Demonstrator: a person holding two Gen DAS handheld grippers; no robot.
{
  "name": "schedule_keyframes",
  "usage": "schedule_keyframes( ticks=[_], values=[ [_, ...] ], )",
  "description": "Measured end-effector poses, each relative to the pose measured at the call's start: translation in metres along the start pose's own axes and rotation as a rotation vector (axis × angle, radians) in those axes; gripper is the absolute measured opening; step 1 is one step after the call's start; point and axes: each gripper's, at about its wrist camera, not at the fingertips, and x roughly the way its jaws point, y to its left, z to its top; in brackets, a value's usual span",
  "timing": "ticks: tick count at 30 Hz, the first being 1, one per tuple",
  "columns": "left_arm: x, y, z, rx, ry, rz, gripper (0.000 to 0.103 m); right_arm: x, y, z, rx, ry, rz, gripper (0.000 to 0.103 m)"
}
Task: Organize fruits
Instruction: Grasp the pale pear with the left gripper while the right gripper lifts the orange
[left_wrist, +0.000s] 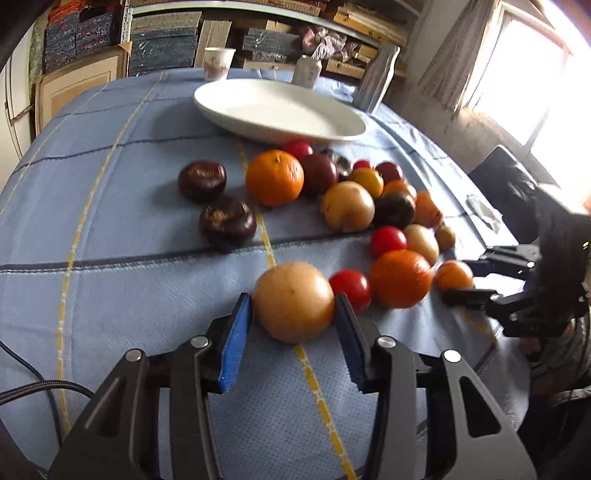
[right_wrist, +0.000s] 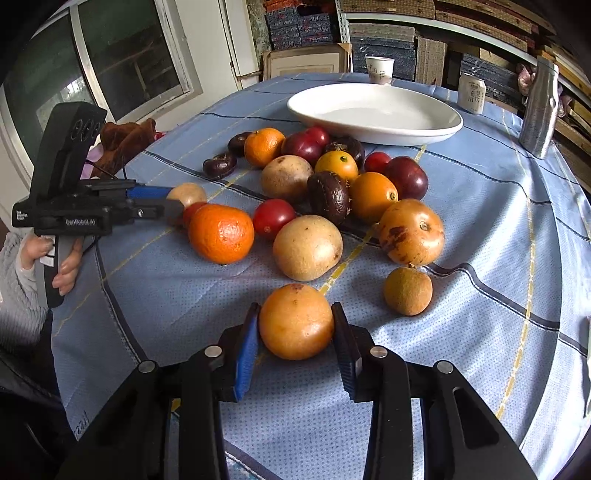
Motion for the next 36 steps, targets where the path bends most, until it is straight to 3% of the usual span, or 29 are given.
schedule_keyframes(
  ticks=[2, 4, 6, 8, 11, 15, 20, 24, 26, 28, 30, 36],
  values=[
    [0.000, 0.001, 0.003, -0.006, -0.007, -0.001, 0.046, -0.001, 0.001, 0.000, -0.006, -0.004, -0.009, 0.038],
    [0.002, 0.003, 0.010, -0.018, -0.013, 0.017, 0.064, 0.000, 0.002, 0.000, -0.009, -0.003, -0.014, 0.038],
    [0.008, 0.008, 0.015, -0.043, -0.012, 0.033, 0.073, 0.000, 0.002, 0.000, -0.010, -0.002, -0.016, 0.038],
    [0.011, 0.012, 0.018, -0.060, -0.003, 0.001, 0.071, 0.000, 0.002, -0.001, -0.007, -0.004, -0.014, 0.038],
    [0.007, 0.008, 0.014, -0.037, 0.010, -0.018, 0.055, -0.001, 0.001, -0.002, -0.001, -0.004, -0.010, 0.038],
    [0.003, -0.001, 0.001, 0.012, 0.018, 0.008, 0.053, 0.000, -0.002, -0.002, 0.013, -0.002, 0.006, 0.038],
    [0.009, -0.013, 0.009, 0.105, 0.027, 0.082, 0.052, -0.001, -0.002, -0.002, 0.007, -0.002, -0.003, 0.038],
    [0.009, -0.007, 0.010, 0.152, 0.076, 0.047, 0.047, -0.001, -0.001, -0.003, 0.008, -0.001, -0.006, 0.038],
    [0.004, -0.002, 0.004, 0.182, 0.074, 0.076, 0.049, -0.001, -0.002, -0.003, 0.014, -0.002, 0.001, 0.038],
    [0.000, 0.009, 0.001, 0.147, 0.059, 0.113, 0.059, 0.000, -0.004, -0.003, 0.022, -0.002, 0.010, 0.039],
    [0.000, 0.016, 0.004, 0.101, 0.039, 0.113, 0.059, -0.001, -0.004, -0.003, 0.026, -0.003, 0.016, 0.039],
    [0.012, -0.013, 0.017, 0.168, 0.014, 0.115, 0.058, 0.000, -0.004, -0.002, 0.028, -0.003, 0.014, 0.039]
  ],
)
